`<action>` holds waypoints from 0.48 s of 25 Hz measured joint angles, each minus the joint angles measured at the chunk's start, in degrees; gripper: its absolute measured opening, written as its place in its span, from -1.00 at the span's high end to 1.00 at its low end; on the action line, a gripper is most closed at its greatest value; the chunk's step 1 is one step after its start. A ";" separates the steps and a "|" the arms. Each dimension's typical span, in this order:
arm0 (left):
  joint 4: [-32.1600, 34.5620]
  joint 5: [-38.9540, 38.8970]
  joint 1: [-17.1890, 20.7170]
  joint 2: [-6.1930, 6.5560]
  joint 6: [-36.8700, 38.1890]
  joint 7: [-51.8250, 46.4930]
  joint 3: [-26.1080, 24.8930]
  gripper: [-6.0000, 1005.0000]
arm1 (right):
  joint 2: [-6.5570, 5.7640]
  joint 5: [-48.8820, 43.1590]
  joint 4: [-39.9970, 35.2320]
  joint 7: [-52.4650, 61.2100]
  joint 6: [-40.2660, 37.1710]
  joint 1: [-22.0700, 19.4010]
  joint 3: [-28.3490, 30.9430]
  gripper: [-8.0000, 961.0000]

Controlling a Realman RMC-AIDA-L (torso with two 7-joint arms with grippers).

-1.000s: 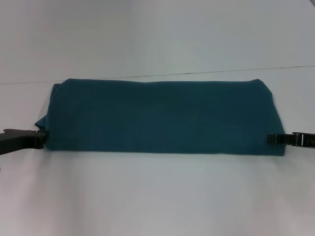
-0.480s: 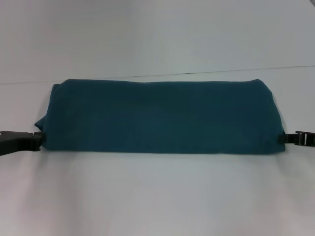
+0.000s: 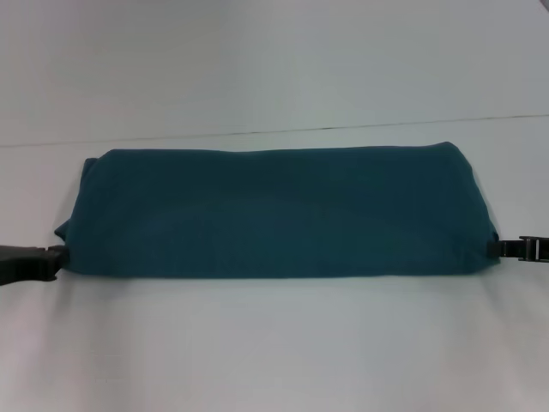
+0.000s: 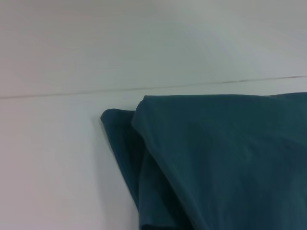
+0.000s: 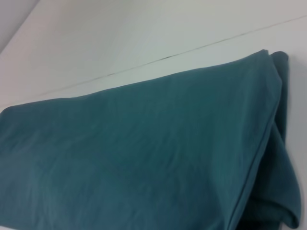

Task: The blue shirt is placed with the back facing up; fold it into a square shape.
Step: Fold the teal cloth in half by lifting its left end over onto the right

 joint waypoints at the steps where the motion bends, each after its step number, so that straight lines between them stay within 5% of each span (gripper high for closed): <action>1: 0.80 0.00 0.54 -0.25 0.67 0.00 -0.08 0.99 | -0.09 0.00 -0.01 -0.03 -0.49 -0.10 0.00 0.96; 12: 5.47 0.08 4.54 -0.84 5.00 -0.50 -0.31 0.99 | 0.03 -0.02 -1.71 -0.98 -3.07 -3.16 1.61 0.96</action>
